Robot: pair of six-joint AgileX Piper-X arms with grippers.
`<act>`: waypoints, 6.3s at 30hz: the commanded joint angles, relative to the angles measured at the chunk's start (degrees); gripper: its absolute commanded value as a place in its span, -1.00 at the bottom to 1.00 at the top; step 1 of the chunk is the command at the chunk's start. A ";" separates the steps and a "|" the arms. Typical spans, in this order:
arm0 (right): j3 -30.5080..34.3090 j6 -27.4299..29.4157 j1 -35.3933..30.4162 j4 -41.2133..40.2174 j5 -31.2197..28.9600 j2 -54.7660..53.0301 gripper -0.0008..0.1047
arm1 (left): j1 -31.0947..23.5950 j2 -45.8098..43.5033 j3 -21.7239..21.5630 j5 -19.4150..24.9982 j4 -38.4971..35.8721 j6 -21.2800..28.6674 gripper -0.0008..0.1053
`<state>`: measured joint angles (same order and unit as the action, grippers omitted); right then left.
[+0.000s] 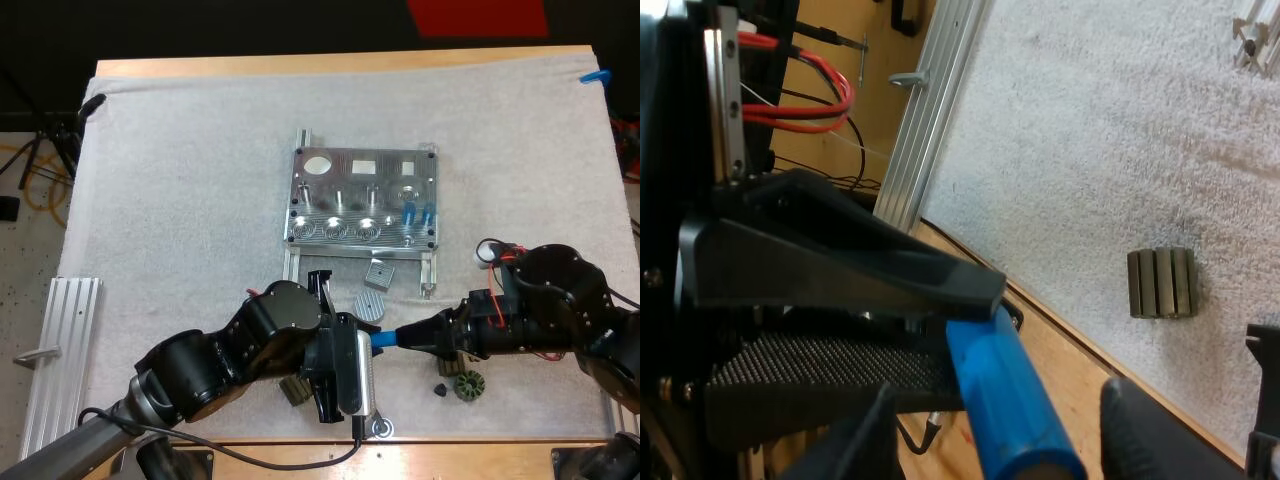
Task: Load cells from right to left
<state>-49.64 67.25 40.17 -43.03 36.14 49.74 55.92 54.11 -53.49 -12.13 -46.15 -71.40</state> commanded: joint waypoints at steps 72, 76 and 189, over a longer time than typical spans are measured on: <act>-24.00 44.45 0.00 -25.42 -32.55 18.43 -0.99 | 0.08 -13.40 0.22 30.82 -17.21 -54.11 0.28; -28.52 46.11 0.00 -25.69 -34.31 22.94 -0.99 | 0.08 -13.40 0.34 30.82 -17.21 -54.11 0.28; -55.46 58.97 0.00 -25.03 -54.07 60.11 -0.07 | 0.08 -13.40 1.66 30.82 -16.90 -53.07 0.28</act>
<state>-104.86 126.05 40.17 -67.29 -17.48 110.43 55.92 40.95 -51.88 17.30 -63.09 -124.37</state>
